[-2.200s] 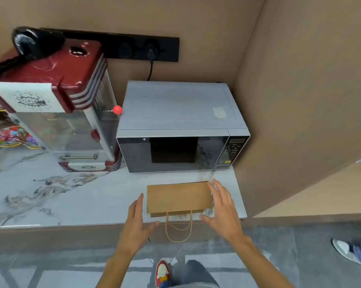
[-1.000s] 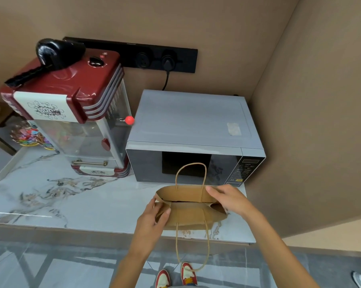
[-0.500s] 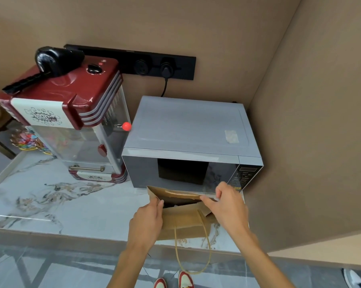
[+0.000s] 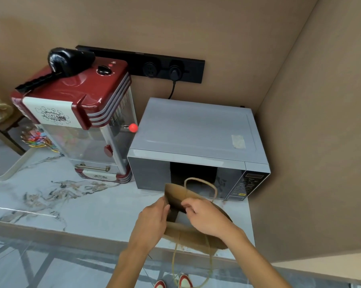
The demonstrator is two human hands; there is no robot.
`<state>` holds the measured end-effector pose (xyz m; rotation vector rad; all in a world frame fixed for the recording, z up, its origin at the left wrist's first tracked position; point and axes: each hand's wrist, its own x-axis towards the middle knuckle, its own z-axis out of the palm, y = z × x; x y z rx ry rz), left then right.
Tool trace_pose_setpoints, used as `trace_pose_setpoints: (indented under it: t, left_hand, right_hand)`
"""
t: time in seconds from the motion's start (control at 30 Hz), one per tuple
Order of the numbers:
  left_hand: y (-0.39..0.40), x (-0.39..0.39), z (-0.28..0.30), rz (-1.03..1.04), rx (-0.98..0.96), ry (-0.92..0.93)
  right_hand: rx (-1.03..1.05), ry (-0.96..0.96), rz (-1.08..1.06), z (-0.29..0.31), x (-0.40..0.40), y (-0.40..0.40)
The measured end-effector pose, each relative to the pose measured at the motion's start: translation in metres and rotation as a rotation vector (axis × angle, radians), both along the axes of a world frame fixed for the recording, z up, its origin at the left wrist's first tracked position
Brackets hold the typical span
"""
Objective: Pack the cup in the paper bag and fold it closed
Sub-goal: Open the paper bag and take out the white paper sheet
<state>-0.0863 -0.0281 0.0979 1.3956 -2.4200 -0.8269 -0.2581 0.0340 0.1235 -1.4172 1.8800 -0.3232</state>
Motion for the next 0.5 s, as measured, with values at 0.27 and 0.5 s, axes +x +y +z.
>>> trace_pose_setpoints:
  t: [0.27,0.5]
  left_hand:
    - [0.000,-0.001,0.006,0.101,-0.002,-0.101]
    - [-0.015,0.006,0.012,0.148,0.109,-0.233]
  right_hand:
    - [0.499,0.275,0.255,-0.013,-0.015,-0.019]
    - [0.568,0.488,0.421,-0.012,-0.032,-0.016]
